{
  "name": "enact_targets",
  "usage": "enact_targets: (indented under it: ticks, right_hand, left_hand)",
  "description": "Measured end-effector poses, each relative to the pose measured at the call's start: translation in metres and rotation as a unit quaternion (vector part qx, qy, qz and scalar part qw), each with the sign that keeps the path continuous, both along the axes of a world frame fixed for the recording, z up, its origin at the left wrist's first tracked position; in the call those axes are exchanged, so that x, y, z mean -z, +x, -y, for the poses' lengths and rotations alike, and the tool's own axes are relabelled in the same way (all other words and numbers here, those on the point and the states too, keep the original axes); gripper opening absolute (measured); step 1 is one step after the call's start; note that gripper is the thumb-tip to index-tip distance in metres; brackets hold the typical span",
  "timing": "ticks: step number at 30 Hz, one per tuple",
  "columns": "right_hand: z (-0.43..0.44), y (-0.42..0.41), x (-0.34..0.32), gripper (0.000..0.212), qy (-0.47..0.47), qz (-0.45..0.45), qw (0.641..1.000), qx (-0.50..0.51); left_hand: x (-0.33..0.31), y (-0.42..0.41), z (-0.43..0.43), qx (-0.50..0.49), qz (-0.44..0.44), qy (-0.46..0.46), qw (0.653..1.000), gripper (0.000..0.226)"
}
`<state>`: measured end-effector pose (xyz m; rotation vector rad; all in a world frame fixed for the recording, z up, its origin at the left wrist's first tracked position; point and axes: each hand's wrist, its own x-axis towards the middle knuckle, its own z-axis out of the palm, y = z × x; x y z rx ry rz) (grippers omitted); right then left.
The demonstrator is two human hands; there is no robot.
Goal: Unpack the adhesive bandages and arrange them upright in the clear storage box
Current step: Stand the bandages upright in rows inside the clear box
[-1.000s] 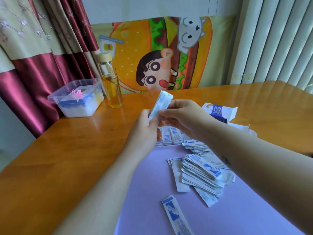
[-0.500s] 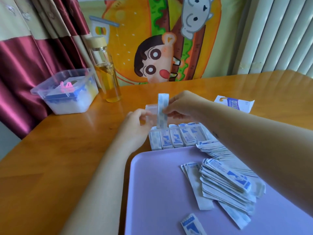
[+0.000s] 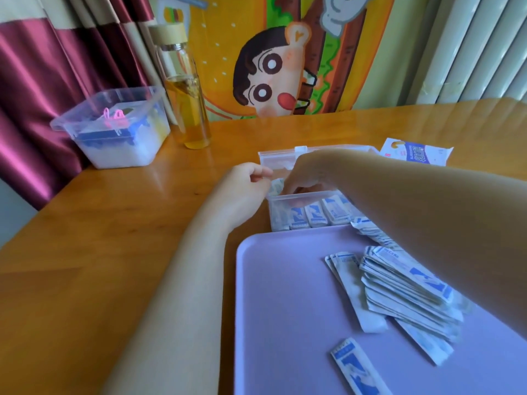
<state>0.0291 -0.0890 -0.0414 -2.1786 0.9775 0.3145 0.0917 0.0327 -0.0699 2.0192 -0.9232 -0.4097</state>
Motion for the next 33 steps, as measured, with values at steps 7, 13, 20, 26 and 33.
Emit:
enact_targets:
  ticks: [7,13,20,26,33]
  right_hand:
    - [-0.005,0.006,0.0,0.047,-0.073,-0.008,0.997,-0.023]
    - [-0.009,0.011,-0.007,0.043,0.013,0.001,1.0,-0.005]
    - [-0.01,0.005,-0.01,0.035,-0.008,-0.004,1.0,-0.021]
    - [-0.009,-0.015,-0.023,0.027,-0.074,0.095,0.993,-0.014]
    - [-0.051,-0.114,-0.033,0.014,-0.231,0.265,0.928,-0.122]
  left_hand:
    - [-0.002,-0.003,-0.001,0.002,0.009,0.01,1.0,0.026]
    - [-0.005,-0.003,-0.001,0.013,0.011,0.013,1.0,0.028]
    - [-0.005,-0.003,-0.001,0.011,0.028,0.026,0.999,0.029]
    - [-0.008,-0.01,-0.002,-0.005,0.101,0.052,0.994,0.031]
    - [-0.024,-0.048,-0.029,-0.03,0.214,-0.035,0.976,0.027]
